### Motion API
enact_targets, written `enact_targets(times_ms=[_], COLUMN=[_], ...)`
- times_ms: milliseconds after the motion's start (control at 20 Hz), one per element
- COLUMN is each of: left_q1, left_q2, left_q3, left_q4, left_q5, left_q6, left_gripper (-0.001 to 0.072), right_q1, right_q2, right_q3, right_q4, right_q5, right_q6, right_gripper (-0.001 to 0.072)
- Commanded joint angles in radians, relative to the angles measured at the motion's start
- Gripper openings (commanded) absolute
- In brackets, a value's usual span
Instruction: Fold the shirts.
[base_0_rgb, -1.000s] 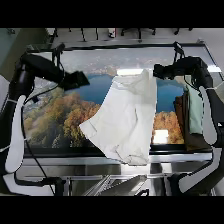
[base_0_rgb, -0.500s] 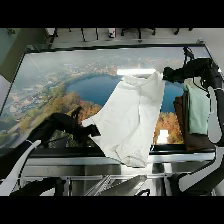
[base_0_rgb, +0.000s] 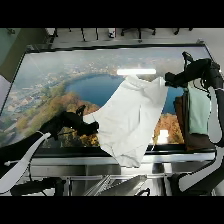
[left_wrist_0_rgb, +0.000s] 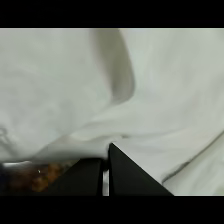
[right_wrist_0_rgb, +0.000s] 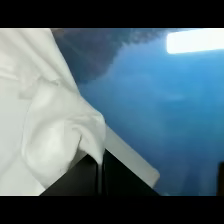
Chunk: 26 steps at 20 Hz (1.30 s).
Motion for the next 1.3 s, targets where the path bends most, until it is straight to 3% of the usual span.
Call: enact_targets(times_ms=[0, 250, 400, 450, 500, 550, 700, 850, 1050, 1250], left_q1=[0.106, 0.245, 0.261, 0.264, 0.266, 0.266, 0.259, 0.252, 0.253, 0.253], left_q2=[-0.069, -0.199, -0.311, -0.344, -0.372, -0.392, -0.453, -0.500, -0.515, -0.517], left_q3=[0.156, 0.452, 0.640, 0.695, 0.743, 0.780, 0.894, 0.982, 1.027, 1.027], left_q4=[0.105, 0.138, 0.140, 0.145, 0.146, 0.146, 0.145, 0.146, 0.145, 0.146], left_q5=[0.011, 0.126, 0.227, 0.250, 0.270, 0.285, 0.376, 0.465, 0.479, 0.483], left_q6=[0.016, 0.146, 0.179, 0.179, 0.179, 0.179, 0.178, 0.178, 0.177, 0.177], left_gripper=[0.0013, 0.0013, 0.0013, 0.0013, 0.0013, 0.0013, 0.0013, 0.0013, 0.0013, 0.0013], right_q1=[0.001, 0.044, 0.119, 0.131, 0.132, 0.130, 0.095, 0.015, -0.005, 0.063], right_q2=[0.042, 0.365, 0.583, 0.622, 0.642, 0.650, 0.644, 0.573, 0.374, 0.148], right_q3=[-0.080, -0.610, -0.930, -0.996, -1.037, -1.048, -0.958, -0.759, -0.490, -0.363], right_q4=[-0.273, -0.301, -0.300, -0.296, -0.286, -0.295, -0.325, -0.177, 0.034, 0.059], right_q5=[-0.210, -0.233, -0.148, -0.132, -0.140, -0.168, -0.120, 0.005, 0.074, 0.128], right_q6=[0.142, 0.224, 0.295, 0.300, 0.299, 0.299, 0.299, 0.250, 0.186, 0.186], right_gripper=[0.0011, 0.0014, 0.0032, 0.0205, 0.0527, 0.0639, 0.0639, 0.0639, 0.0638, 0.0637])
